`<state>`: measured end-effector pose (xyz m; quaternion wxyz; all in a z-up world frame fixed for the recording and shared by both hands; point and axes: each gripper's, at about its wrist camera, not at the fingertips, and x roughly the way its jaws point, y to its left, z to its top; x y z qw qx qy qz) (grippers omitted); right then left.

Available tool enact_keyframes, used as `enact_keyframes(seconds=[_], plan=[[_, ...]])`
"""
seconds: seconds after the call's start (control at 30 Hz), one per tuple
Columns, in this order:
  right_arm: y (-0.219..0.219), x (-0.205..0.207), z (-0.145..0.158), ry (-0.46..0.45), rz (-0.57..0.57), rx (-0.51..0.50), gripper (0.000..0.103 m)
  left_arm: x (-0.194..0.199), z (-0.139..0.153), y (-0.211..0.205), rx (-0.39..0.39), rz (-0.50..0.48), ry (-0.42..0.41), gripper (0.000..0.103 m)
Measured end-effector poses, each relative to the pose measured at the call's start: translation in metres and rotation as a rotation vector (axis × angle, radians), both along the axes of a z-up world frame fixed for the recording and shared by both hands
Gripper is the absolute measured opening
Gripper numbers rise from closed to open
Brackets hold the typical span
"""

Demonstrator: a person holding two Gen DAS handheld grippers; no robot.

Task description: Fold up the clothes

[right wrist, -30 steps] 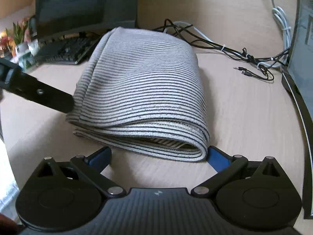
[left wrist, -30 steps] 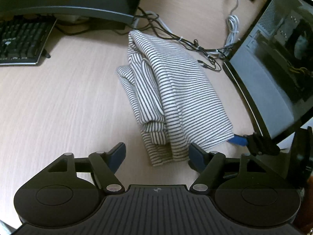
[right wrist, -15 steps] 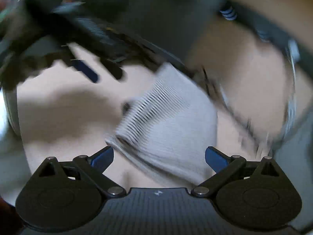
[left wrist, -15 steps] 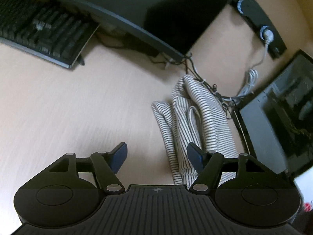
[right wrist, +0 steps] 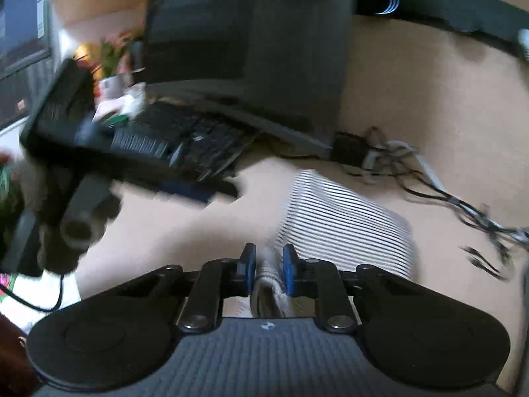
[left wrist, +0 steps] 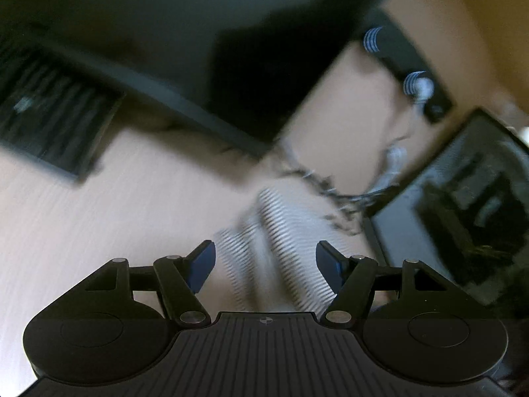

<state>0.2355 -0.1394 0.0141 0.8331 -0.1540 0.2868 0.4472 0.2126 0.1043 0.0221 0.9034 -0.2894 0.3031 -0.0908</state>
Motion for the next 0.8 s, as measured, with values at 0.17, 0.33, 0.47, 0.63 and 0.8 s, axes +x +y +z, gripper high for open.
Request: enact_keyframes(seconds=[0.17,0.33,0.47,0.63,0.8], plan=[[0.044,-0.001,-0.051,0.04,0.123,-0.135,0.008,0.034,0.004,-0.03,0.074,-0.138,0.026,0.076],[0.024,-0.005,-0.042,0.057,0.186,-0.119,0.017,0.061,-0.036,-0.043,0.161,-0.14,0.173,0.058],[-0.025,0.003,-0.009,0.062,0.075,-0.045,0.075,0.067,-0.055,-0.034,0.105,-0.127,0.218,0.059],[-0.071,0.066,0.012,0.134,-0.255,0.151,0.1,0.068,-0.055,-0.035,0.129,-0.138,0.216,0.062],[-0.071,0.158,-0.038,0.419,-0.47,0.244,0.099,0.067,-0.056,-0.032,0.143,-0.142,0.216,0.064]])
